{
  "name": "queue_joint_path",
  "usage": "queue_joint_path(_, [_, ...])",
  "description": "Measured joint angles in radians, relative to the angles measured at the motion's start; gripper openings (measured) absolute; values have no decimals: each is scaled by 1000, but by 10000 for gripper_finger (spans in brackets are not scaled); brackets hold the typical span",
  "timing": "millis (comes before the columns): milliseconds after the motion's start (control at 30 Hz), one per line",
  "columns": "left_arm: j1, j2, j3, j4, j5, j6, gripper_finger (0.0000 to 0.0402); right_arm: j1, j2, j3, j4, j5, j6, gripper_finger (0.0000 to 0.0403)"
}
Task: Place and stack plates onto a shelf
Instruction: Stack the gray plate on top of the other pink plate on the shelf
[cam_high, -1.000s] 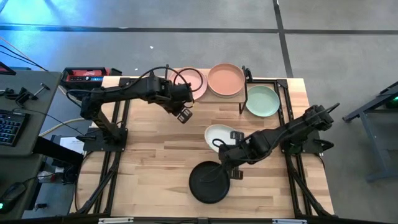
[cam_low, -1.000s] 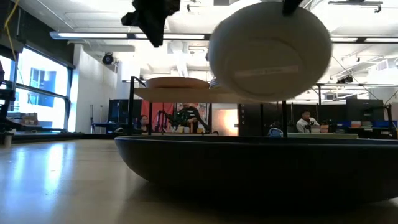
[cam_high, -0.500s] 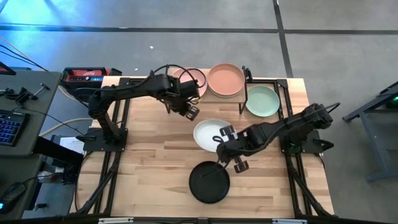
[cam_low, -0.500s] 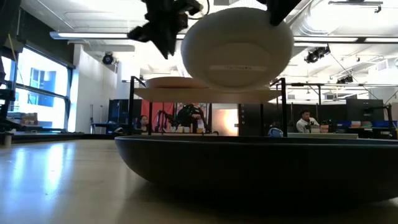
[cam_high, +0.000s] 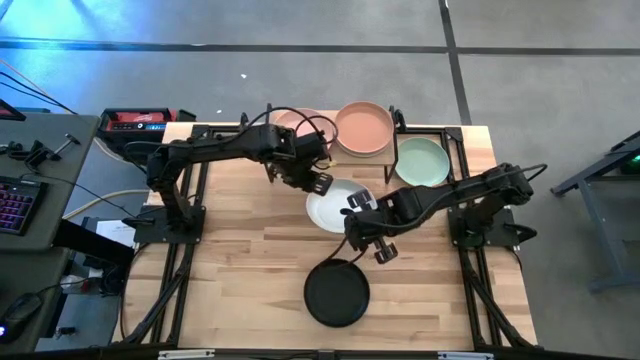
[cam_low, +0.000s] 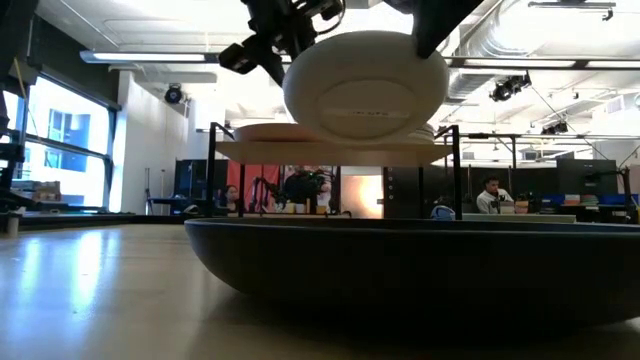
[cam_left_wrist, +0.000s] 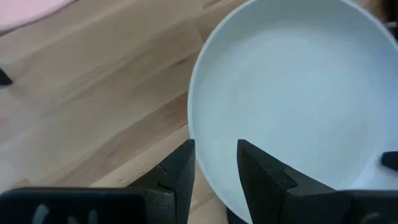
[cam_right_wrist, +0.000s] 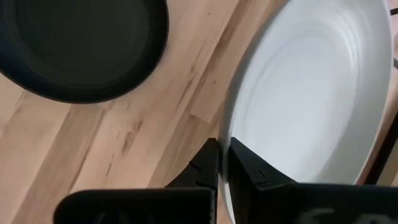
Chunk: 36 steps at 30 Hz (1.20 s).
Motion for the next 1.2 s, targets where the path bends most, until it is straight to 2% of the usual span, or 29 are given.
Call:
queue_joint_path(400, [-2, 13, 0, -13, -8, -89, 109, 1, -12, 1, -2, 71, -10, 0])
queue_joint_path(800, [-3, 42, 0, -8, 0, -97, 103, -5, -16, 106, -49, 86, -11, 0])
queue_joint_path(1000, [-8, 42, 0, -8, -2, -97, 72, -5, -16, 109, -71, 79, -10, 0])
queue_joint_path(1200, [-8, 41, 1, 0, -8, -93, 21, -5, -16, 108, -80, 70, -7, 0])
